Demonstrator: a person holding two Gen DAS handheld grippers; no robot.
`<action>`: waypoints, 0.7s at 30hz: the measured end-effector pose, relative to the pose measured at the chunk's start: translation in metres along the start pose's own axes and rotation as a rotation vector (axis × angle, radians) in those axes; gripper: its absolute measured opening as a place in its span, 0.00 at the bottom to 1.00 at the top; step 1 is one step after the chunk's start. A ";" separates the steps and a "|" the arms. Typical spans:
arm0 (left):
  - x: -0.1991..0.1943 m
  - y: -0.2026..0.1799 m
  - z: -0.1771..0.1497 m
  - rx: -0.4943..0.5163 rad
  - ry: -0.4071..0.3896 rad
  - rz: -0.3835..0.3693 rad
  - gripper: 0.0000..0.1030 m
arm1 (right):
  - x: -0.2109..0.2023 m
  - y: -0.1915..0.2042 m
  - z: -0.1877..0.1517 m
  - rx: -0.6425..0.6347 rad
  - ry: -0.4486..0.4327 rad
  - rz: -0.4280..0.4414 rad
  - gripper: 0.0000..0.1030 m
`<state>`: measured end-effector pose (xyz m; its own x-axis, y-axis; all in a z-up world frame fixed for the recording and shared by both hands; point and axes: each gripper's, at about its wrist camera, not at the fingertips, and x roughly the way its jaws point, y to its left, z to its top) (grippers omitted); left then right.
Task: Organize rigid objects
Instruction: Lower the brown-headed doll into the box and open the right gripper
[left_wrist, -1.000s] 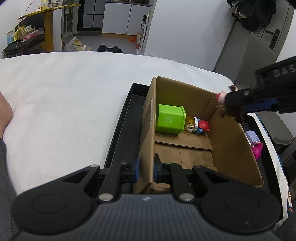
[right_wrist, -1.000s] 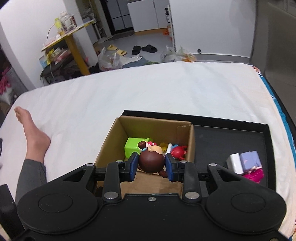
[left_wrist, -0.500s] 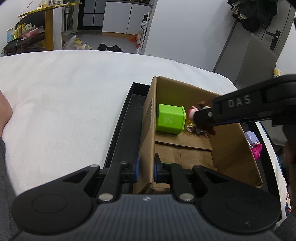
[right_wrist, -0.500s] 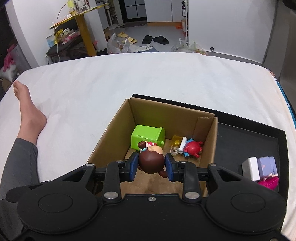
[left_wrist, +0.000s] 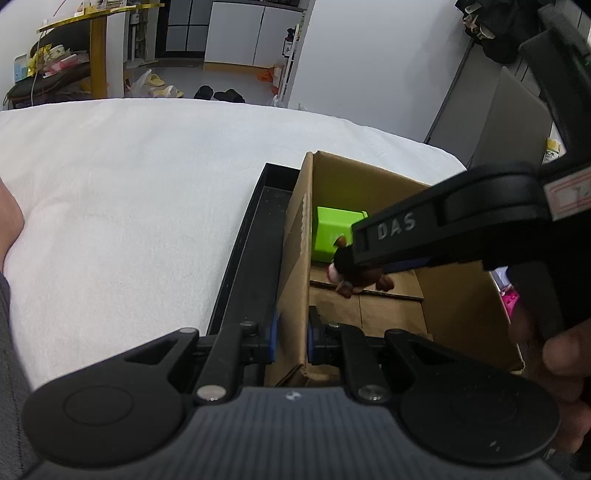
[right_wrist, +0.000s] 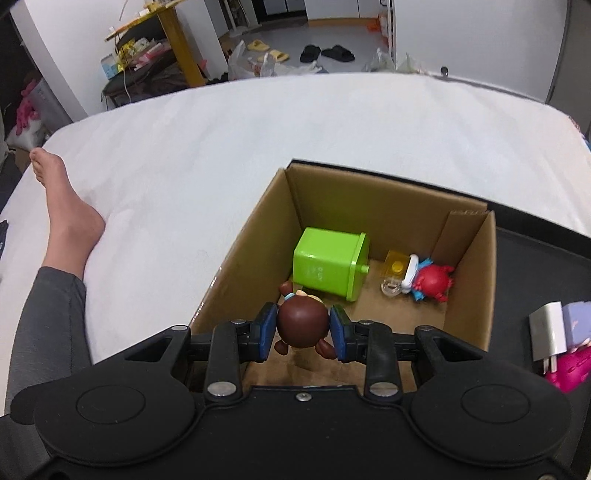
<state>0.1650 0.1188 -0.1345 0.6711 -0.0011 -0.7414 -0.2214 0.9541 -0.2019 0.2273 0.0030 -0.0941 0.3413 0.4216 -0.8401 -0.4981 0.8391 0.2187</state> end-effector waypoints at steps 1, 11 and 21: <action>0.000 0.000 0.000 0.000 0.000 0.000 0.13 | 0.003 0.001 0.000 0.006 0.012 0.004 0.31; 0.000 0.001 0.001 -0.004 0.001 0.000 0.13 | -0.010 -0.005 -0.004 0.026 -0.005 0.014 0.32; 0.000 -0.003 0.000 0.019 0.002 0.009 0.13 | -0.059 -0.025 -0.015 0.024 -0.090 -0.023 0.60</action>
<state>0.1659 0.1162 -0.1340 0.6678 0.0068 -0.7443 -0.2137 0.9596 -0.1830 0.2071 -0.0477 -0.0577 0.4229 0.4302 -0.7975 -0.4702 0.8566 0.2127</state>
